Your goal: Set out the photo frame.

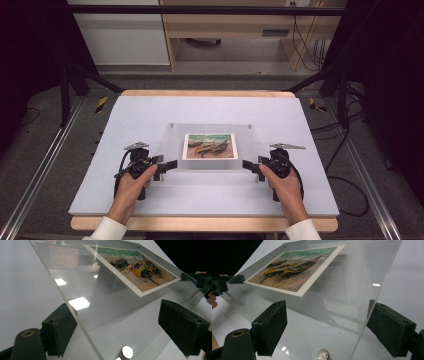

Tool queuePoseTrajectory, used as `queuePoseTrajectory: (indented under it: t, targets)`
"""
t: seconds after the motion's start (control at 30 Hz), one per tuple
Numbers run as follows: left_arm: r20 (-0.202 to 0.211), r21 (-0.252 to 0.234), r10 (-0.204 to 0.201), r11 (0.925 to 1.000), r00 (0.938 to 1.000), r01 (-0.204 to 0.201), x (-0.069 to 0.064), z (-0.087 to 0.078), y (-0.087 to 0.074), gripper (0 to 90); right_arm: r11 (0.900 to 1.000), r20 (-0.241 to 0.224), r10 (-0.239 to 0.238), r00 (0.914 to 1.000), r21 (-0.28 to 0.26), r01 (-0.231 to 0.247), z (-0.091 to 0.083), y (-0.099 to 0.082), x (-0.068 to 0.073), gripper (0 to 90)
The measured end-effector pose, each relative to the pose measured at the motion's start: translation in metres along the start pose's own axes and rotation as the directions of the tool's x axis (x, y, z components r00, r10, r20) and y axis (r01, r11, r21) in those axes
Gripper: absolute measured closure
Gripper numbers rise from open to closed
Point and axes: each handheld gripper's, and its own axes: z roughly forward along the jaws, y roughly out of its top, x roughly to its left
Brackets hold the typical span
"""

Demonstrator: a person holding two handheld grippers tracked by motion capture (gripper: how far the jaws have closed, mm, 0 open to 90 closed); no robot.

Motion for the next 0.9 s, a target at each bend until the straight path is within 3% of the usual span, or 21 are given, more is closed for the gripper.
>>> queuePoseTrajectory:
  t: [0.37, 0.73, 0.9]
  targets:
    - [0.009, -0.002, -0.008, 1.0000, 0.9999, 0.008, 0.000, -0.003, 0.003, 19.0, 0.9999, 0.001, -0.012, 0.9999, -0.011, 0.012, -0.002, 0.003, 0.001, 17.9]
    - [-0.019, -0.048, 0.026, 0.9985, 0.9995, -0.027, -0.001, -0.003, 0.021, 24.9, 0.9986, 0.013, -0.036, 0.9993, -0.039, 0.036, -0.002, 0.015, -0.001, 18.5]
    - [-0.053, -0.050, 0.068, 0.9962, 0.9963, -0.071, 0.002, 0.004, 0.033, 26.5, 0.9969, 0.033, -0.071, 0.9970, -0.031, 0.072, 0.006, 0.028, -0.005, 18.5]
